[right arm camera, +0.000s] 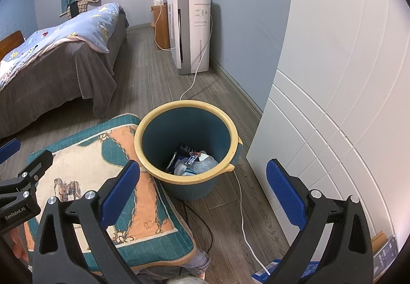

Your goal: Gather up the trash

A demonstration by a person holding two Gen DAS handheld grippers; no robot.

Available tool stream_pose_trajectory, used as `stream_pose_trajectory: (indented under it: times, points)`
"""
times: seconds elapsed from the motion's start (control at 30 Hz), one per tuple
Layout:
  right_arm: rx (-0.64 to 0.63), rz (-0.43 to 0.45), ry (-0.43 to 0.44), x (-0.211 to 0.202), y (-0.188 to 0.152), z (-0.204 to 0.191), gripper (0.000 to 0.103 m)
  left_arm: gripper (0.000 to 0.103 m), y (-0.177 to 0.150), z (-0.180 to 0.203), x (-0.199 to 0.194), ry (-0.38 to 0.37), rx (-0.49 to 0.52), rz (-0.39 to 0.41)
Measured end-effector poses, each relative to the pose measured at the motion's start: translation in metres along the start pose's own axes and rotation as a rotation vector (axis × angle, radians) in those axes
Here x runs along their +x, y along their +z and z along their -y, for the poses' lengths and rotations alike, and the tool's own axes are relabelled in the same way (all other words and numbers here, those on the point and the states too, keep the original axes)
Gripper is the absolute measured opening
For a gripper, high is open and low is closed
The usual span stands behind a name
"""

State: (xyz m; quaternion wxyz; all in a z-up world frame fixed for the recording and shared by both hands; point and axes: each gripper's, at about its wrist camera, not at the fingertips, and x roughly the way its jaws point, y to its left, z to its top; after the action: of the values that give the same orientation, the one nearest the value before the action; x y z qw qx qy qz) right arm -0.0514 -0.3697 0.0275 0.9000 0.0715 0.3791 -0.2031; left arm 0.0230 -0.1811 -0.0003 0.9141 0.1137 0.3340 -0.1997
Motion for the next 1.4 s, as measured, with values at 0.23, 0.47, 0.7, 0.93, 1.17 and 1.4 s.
stream_pose_trajectory:
  times: [0.23, 0.47, 0.7, 0.93, 1.17, 1.4]
  points:
    - [0.001, 0.000, 0.001, 0.000, 0.000, 0.000, 0.097, 0.098, -0.001, 0.000, 0.000, 0.003, 0.003, 0.002]
    - [-0.001, -0.001, 0.001, 0.000, 0.000, 0.000, 0.097, 0.098, -0.004, 0.002, 0.000, 0.005, 0.020, 0.002]
    - [-0.001, 0.000, 0.001, 0.000, 0.000, 0.000, 0.097, 0.098, 0.000, 0.002, 0.000, 0.002, 0.023, -0.006]
    - [-0.001, -0.001, 0.001, 0.000, 0.000, 0.001, 0.097, 0.098, 0.000, 0.002, 0.000, 0.001, 0.021, -0.007]
    - [-0.001, -0.002, 0.001, 0.000, 0.000, 0.000, 0.097, 0.098, 0.002, 0.002, 0.002, 0.002, 0.029, -0.029]
    - [0.000, -0.002, 0.001, 0.000, 0.000, 0.000, 0.097, 0.098, 0.004, -0.008, 0.002, -0.006, -0.041, -0.046]
